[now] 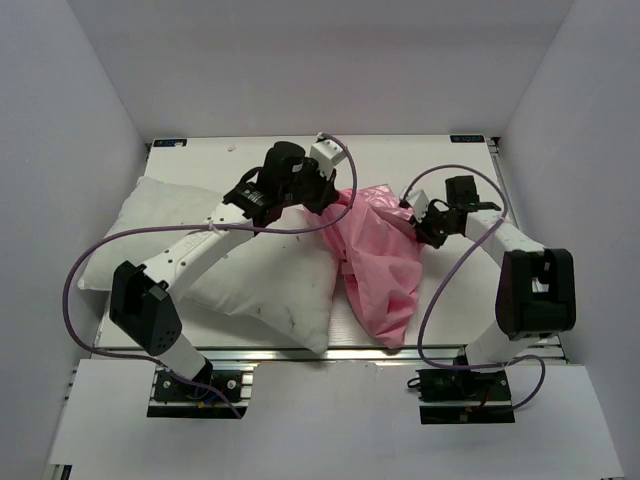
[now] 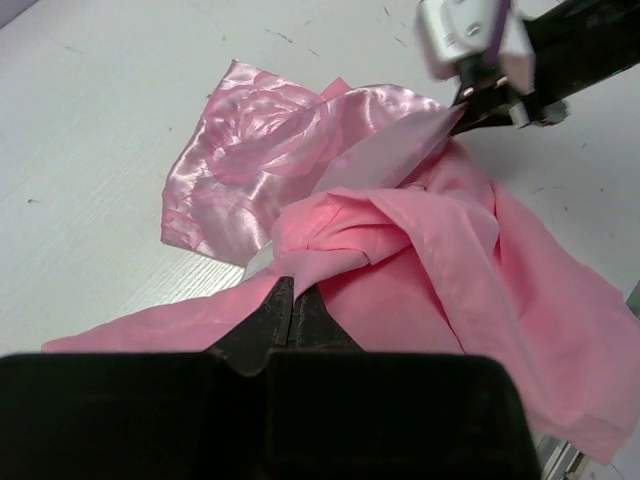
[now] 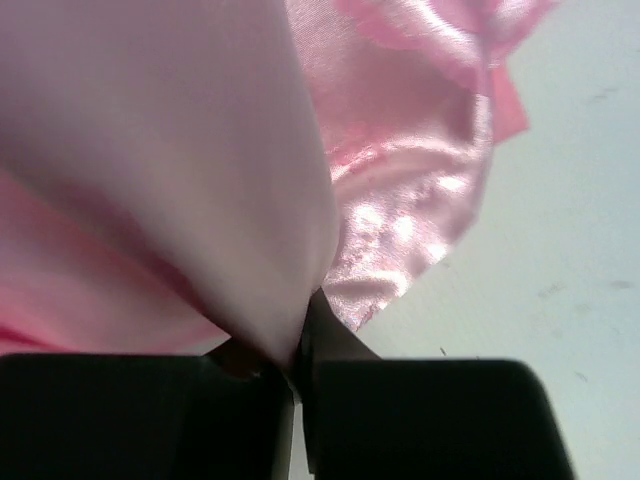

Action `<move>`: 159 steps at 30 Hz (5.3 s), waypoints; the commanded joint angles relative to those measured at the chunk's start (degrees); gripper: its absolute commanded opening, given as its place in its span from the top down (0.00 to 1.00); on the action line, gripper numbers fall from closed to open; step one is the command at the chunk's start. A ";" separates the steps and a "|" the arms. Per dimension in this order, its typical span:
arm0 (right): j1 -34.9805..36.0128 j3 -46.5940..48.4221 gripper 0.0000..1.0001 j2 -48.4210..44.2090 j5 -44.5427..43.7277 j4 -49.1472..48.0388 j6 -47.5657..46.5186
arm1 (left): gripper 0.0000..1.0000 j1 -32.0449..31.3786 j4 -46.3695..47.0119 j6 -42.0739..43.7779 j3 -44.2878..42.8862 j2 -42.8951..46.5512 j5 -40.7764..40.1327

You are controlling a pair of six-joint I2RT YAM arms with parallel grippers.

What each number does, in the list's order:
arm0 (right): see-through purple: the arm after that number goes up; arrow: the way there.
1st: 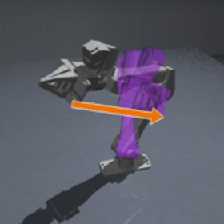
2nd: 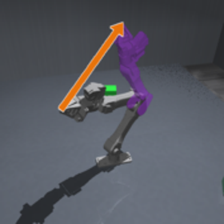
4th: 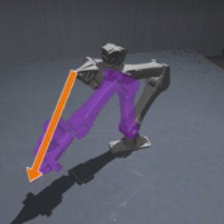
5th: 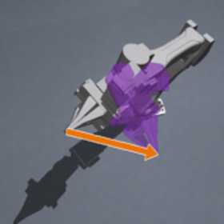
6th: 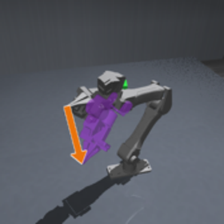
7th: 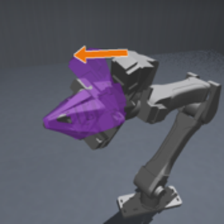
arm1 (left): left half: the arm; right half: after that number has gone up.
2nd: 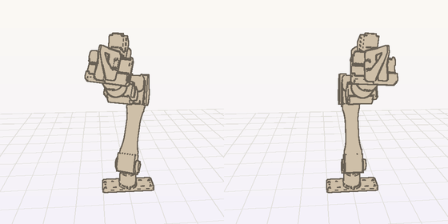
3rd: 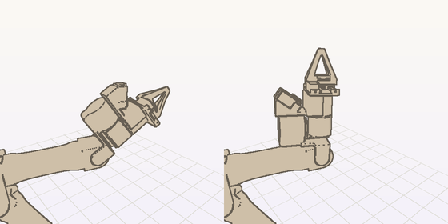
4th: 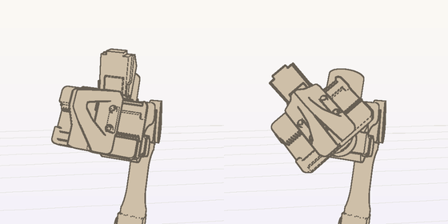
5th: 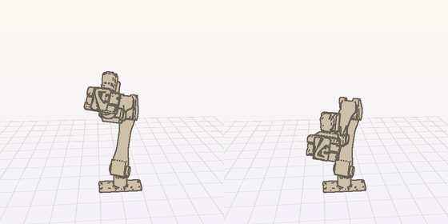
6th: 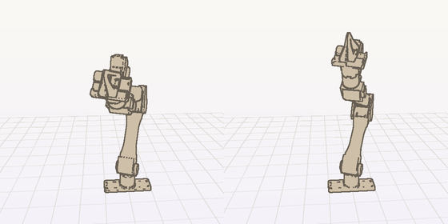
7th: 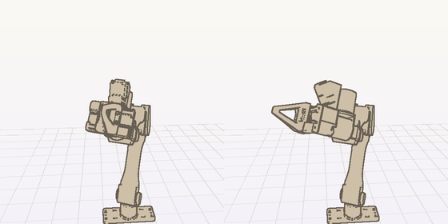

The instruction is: Put the pillow into the pillowcase

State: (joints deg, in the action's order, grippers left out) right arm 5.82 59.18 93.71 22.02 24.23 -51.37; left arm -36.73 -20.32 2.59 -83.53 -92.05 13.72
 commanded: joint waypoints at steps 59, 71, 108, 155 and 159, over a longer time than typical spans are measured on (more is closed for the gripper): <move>-11.54 50.94 1.00 20.27 -10.17 -26.79 22.62 | 1.00 2.28 26.21 -19.55 -12.19 -17.54 -21.25; -11.80 35.69 0.18 3.16 9.32 -14.05 29.31 | 0.96 7.11 17.95 -21.75 -6.74 -14.39 -22.24; 7.45 11.66 0.11 -8.89 2.76 -12.36 44.52 | 0.02 2.01 -18.69 19.99 7.06 -3.03 -11.07; 20.55 22.47 0.36 11.06 19.98 -5.41 45.92 | 1.00 16.69 -9.75 -7.95 4.34 26.13 -21.28; 13.44 27.72 0.33 9.38 18.86 -8.05 49.70 | 1.00 17.13 -7.29 -9.88 6.61 25.69 -19.52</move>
State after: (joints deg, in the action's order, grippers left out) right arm 23.16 81.95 107.79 38.06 19.07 -4.64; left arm -20.21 -34.20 -4.84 -77.25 -67.24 -6.90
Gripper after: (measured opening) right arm 0.667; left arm 0.085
